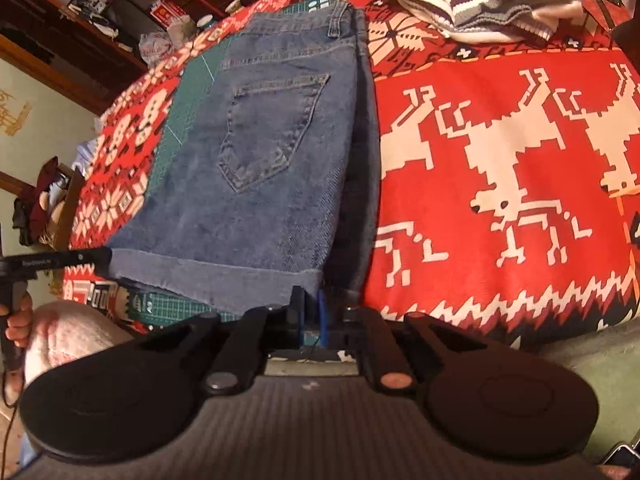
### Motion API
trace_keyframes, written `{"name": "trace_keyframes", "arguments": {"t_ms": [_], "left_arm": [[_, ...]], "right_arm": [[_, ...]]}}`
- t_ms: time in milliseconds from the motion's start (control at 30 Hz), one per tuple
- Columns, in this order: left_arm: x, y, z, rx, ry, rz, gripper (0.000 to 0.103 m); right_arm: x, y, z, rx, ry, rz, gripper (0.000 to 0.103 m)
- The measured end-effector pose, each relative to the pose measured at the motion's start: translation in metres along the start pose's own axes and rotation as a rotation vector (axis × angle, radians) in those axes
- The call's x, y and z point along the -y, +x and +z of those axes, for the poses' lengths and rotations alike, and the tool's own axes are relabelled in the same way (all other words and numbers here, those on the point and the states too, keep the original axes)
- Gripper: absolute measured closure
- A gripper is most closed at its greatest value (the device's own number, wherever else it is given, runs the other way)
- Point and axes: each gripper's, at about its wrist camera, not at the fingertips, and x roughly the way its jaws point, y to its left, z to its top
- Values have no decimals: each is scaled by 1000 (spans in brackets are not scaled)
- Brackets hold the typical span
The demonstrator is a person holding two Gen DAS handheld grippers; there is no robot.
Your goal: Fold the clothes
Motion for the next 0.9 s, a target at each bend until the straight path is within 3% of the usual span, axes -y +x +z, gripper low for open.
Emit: {"name": "trace_keyframes", "arguments": {"t_ms": [300, 433, 533, 600, 733, 900], "left_arm": [[0, 7, 0, -34, 5, 49, 93], [-1, 9, 0, -50, 4, 64, 81], [-5, 13, 1, -82, -22, 35, 66], [-3, 19, 3, -119, -21, 46, 66], [9, 32, 6, -172, 30, 71, 66], [15, 40, 9, -181, 59, 85, 65]], "right_arm": [[3, 14, 0, -50, 4, -58, 89], [1, 13, 1, -37, 1, -61, 84], [4, 15, 3, -47, 15, -66, 78], [6, 16, 4, -55, 23, -69, 73], [2, 25, 7, -77, 15, -75, 73], [3, 35, 11, -98, 23, -72, 74]]}}
